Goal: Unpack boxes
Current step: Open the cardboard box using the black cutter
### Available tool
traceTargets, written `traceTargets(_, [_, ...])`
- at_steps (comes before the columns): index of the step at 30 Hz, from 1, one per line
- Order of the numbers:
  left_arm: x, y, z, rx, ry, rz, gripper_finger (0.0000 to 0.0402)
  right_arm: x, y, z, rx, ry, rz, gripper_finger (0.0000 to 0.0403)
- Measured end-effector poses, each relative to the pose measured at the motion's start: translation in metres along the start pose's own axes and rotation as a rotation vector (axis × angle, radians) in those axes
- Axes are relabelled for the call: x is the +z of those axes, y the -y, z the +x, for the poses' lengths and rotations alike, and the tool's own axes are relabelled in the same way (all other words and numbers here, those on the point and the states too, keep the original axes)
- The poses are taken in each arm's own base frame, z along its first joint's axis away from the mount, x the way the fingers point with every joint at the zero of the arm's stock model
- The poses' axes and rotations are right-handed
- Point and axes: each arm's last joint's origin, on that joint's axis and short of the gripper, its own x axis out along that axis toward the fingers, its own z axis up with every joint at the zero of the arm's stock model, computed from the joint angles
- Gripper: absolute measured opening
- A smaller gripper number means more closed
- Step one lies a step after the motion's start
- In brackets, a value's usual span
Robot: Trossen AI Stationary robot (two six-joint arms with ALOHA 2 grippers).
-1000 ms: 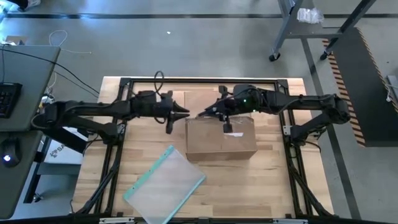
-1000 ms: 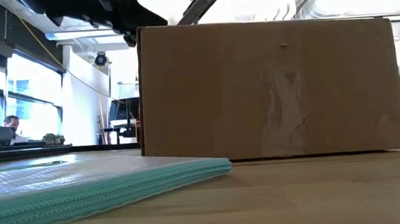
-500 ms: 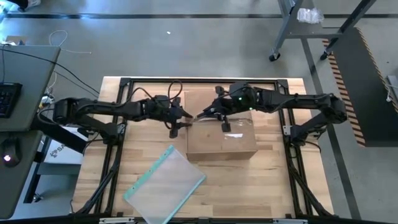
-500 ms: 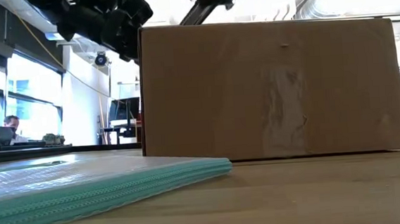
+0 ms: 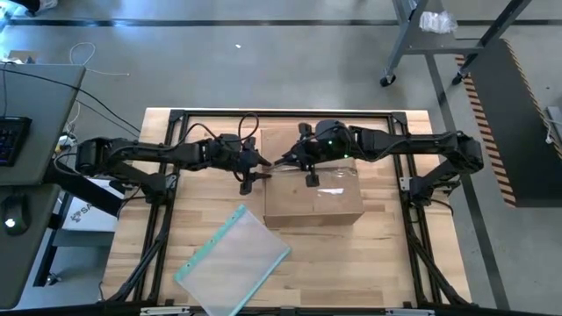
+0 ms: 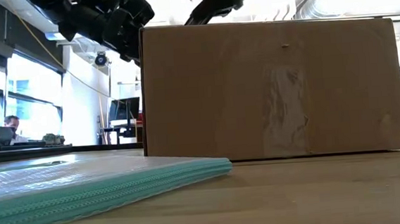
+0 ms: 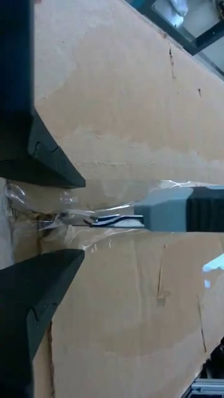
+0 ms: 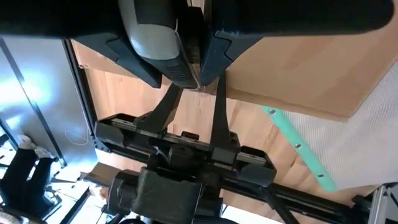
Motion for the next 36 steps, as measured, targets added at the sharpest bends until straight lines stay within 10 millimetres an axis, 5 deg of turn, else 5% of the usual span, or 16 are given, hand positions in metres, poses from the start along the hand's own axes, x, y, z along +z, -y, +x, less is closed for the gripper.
traceTargets(36, [-0.001, 0.000, 0.000, -0.003, -0.003, -0.019, 0.0157, 0.002, 0.001, 0.006, 0.036, -0.044, -0.038, 0.0073])
